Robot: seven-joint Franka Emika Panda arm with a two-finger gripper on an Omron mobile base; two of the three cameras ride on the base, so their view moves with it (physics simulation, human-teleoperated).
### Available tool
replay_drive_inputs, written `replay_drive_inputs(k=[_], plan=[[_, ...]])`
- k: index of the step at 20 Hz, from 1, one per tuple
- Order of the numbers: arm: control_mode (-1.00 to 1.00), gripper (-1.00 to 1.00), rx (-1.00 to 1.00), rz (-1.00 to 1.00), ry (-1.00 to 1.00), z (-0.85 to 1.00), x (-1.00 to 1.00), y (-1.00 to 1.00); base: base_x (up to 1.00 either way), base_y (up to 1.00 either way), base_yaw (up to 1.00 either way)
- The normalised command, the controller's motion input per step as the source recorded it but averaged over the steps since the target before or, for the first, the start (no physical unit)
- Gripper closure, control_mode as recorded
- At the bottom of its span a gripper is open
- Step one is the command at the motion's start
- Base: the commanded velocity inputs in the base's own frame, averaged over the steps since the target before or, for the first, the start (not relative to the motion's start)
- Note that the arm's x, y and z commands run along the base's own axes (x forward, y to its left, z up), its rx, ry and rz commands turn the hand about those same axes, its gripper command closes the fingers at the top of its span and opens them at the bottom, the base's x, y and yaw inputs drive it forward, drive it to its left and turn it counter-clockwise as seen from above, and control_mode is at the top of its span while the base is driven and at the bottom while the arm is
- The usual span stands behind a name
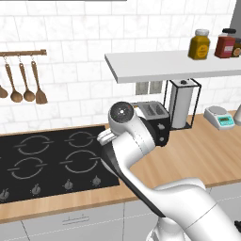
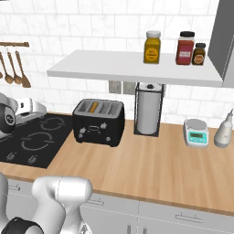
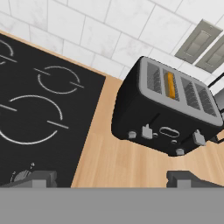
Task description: Start the toaster. Once the lever pops up, take the bread to the plate on the dining counter.
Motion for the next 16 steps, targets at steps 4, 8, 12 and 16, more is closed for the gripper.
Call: replay_drive_inputs(k=[4,8,12,16], plan=[[-1.00,-1.00,0.00,0.00,0.00,0.00,0.00,0.00,0.00,0.00,0.00],[-1.00,-1.00,0.00,0.00,0.00,0.00,0.00,0.00,0.00,0.00,0.00],[-1.00,-1.00,0.00,0.00,0.00,0.00,0.00,0.00,0.00,0.00,0.00],[-1.00,-1.00,0.00,0.00,0.00,0.00,0.00,0.00,0.00,0.00,0.00]])
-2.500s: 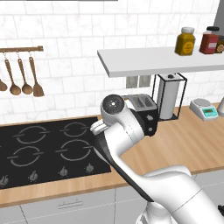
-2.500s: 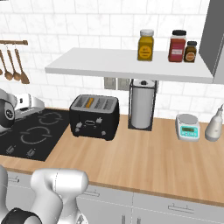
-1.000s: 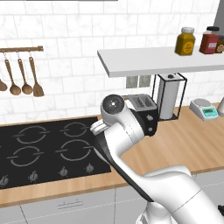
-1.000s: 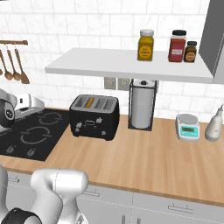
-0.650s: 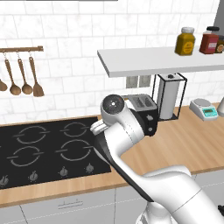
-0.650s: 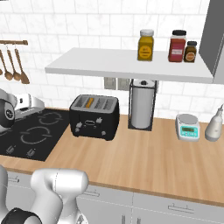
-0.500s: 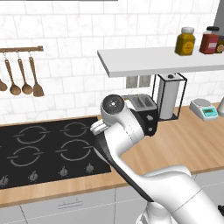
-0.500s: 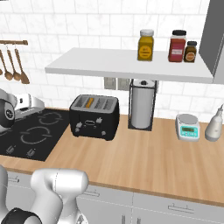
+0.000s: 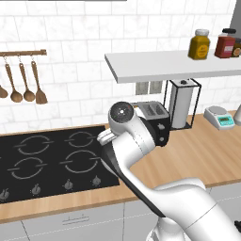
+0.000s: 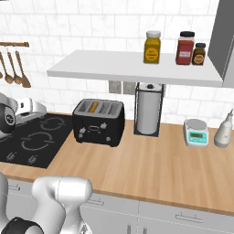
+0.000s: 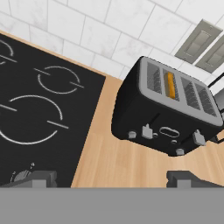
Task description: Start the toaster. Once the lever pops up, take the bread to the plate on the dining counter.
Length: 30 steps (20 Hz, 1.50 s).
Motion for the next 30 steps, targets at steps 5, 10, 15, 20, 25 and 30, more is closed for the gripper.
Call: replay_drive_inputs(k=[5,10,15,20,25,30], plan=[[-1.00,-1.00,0.00,0.00,0.00,0.00,0.00,0.00,0.00,0.00,0.00],[-1.00,-1.00,0.00,0.00,0.00,0.00,0.00,0.00,0.00,0.00,0.00],[-1.00,-1.00,0.00,0.00,0.00,0.00,0.00,0.00,0.00,0.00,0.00],[-1.00,-1.00,0.00,0.00,0.00,0.00,0.00,0.00,0.00,0.00,0.00],[-1.00,-1.00,0.00,0.00,0.00,0.00,0.00,0.00,0.00,0.00,0.00],[-1.00,-1.00,0.00,0.00,0.00,0.00,0.00,0.00,0.00,0.00,0.00]])
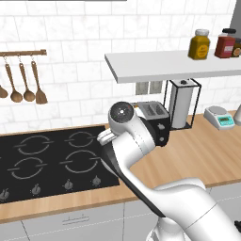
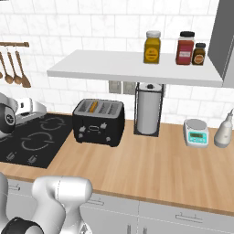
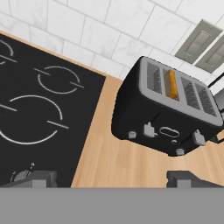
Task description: Start the toaster. Once the lever pops up, take the bread to the plate on the dining counter.
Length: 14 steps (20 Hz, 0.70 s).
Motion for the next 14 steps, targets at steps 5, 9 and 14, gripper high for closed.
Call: replay_drive_inputs(k=[5,9,14], plan=[[-1.00,-1.00,0.00,0.00,0.00,0.00,0.00,0.00,0.00,0.00,0.00],[-1.00,-1.00,0.00,0.00,0.00,0.00,0.00,0.00,0.00,0.00,0.00],[-1.00,-1.00,0.00,0.00,0.00,0.00,0.00,0.00,0.00,0.00,0.00]])
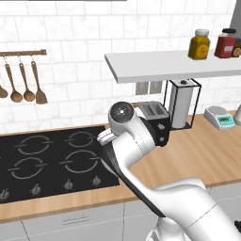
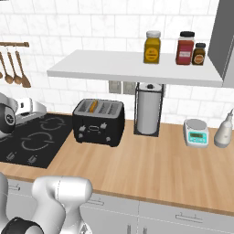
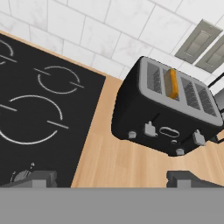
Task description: Start the toaster. Once the lever pops up, take the bread to the plate on the dining counter.
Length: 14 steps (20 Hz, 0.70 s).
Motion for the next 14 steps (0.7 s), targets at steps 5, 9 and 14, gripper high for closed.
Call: replay_drive_inputs(k=[5,9,14], plan=[[-1.00,-1.00,0.00,0.00,0.00,0.00,0.00,0.00,0.00,0.00,0.00],[-1.00,-1.00,0.00,0.00,0.00,0.00,0.00,0.00,0.00,0.00,0.00],[-1.00,-1.00,0.00,0.00,0.00,0.00,0.00,0.00,0.00,0.00,0.00]])
